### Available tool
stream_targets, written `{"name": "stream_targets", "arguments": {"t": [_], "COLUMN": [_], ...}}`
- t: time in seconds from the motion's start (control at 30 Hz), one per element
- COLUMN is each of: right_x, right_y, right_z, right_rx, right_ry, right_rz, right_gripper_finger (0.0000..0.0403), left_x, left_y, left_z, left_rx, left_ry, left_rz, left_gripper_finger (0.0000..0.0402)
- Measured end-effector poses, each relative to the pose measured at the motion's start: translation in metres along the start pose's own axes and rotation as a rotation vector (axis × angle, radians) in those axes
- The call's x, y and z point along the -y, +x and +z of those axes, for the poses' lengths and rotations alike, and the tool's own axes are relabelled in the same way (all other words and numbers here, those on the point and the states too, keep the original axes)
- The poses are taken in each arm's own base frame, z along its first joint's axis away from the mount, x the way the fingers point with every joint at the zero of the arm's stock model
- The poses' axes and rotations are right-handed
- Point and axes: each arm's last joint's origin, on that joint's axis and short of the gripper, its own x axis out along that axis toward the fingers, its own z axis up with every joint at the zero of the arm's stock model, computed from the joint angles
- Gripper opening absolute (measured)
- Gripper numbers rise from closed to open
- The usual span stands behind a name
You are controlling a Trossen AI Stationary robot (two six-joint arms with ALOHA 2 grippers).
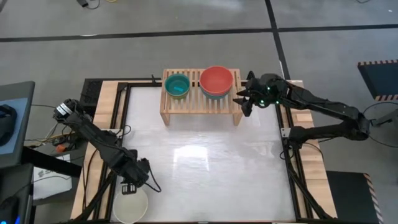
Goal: Place and stack bowls onto a shelf
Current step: Stack the white bowl on top of the orange bowl
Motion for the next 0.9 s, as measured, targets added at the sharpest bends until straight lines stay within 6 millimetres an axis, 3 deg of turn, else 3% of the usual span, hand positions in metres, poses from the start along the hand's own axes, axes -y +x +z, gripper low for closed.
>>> {"name": "stream_targets", "arguments": {"t": [0.2, 0.53, 0.9], "right_x": [0.0, 0.0, 0.0], "right_y": [0.0, 0.0, 0.0], "right_z": [-0.002, -0.001, -0.001], "right_rx": [-0.019, -0.013, -0.012], "right_ry": [0.0, -0.002, 0.006], "right_rz": [-0.003, -0.002, -0.001], "right_gripper_finger": [0.0214, 0.0214, 0.0214], "left_x": [0.016, 0.034, 0.036], "left_y": [-0.002, 0.032, 0.065], "left_z": [0.0, -0.003, 0.005], "left_rx": [0.152, 0.027, -0.063], "left_ry": [0.106, 0.172, 0.227], "left_rz": [-0.062, -0.057, 0.04], "left_gripper_finger": [0.0068, 0.0067, 0.0067]}}
